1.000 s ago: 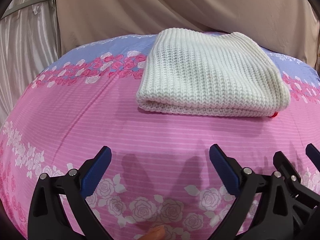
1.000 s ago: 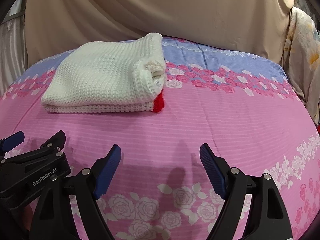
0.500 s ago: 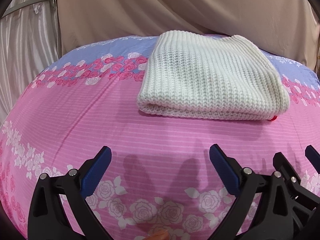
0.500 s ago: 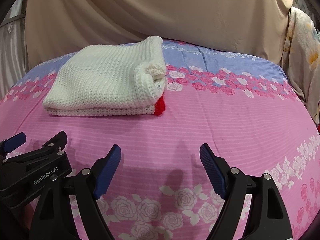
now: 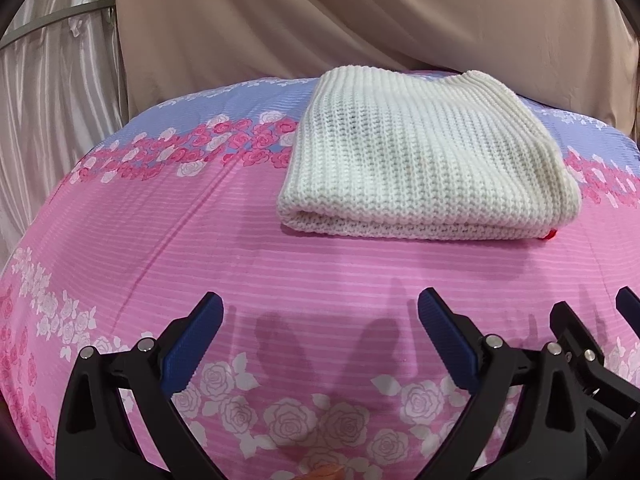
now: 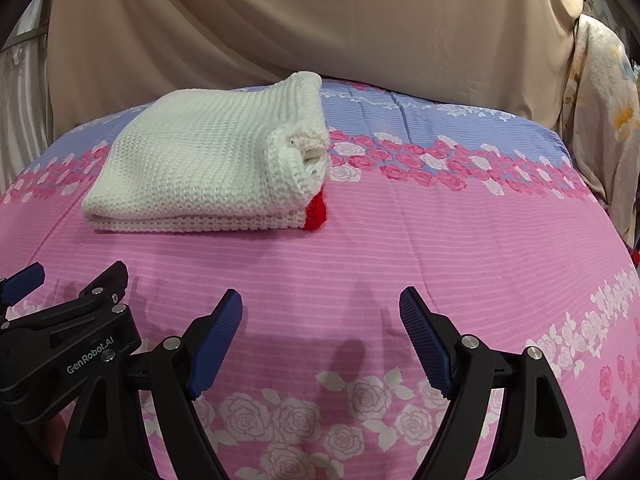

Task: Fold small clothes

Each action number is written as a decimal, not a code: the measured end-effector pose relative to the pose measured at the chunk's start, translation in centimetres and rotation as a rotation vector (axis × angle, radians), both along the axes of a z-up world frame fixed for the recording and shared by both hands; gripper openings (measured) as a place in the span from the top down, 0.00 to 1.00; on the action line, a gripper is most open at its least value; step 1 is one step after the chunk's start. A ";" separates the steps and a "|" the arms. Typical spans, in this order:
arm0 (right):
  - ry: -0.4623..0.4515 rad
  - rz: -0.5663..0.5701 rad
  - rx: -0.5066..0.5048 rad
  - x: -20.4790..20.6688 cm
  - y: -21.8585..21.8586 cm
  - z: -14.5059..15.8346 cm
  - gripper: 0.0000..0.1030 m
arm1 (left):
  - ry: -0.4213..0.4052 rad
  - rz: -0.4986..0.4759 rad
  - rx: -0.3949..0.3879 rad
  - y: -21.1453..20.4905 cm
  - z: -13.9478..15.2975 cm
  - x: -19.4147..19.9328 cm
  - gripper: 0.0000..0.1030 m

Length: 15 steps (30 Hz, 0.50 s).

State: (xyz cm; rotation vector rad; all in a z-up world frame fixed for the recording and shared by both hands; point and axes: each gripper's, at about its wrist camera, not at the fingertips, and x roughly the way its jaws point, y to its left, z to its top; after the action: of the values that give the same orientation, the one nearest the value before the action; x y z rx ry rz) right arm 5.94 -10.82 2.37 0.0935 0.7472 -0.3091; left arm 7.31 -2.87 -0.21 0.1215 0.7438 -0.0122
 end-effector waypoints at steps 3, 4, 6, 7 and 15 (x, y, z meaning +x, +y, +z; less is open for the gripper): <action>0.002 -0.001 -0.001 0.0 -0.1 0.0 0.23 | 0.001 -0.006 0.011 -0.1 0.0 0.0 0.08; 0.002 -0.001 -0.001 0.0 -0.1 0.0 0.23 | 0.002 -0.006 0.011 -0.1 0.0 0.1 0.08; 0.002 -0.001 -0.002 0.0 -0.1 0.0 0.23 | 0.002 -0.006 0.012 -0.1 0.0 0.1 0.08; 0.002 -0.001 -0.002 0.0 -0.1 0.0 0.23 | 0.002 -0.006 0.012 -0.1 0.0 0.1 0.08; 0.002 -0.003 -0.002 0.0 -0.1 0.0 0.23 | -0.004 -0.008 0.021 -0.2 0.0 0.0 0.09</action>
State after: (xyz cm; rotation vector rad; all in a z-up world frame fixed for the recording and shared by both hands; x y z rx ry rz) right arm 5.98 -10.90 2.33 0.0919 0.7491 -0.3125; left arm 7.26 -3.02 -0.20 0.1445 0.7392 -0.0118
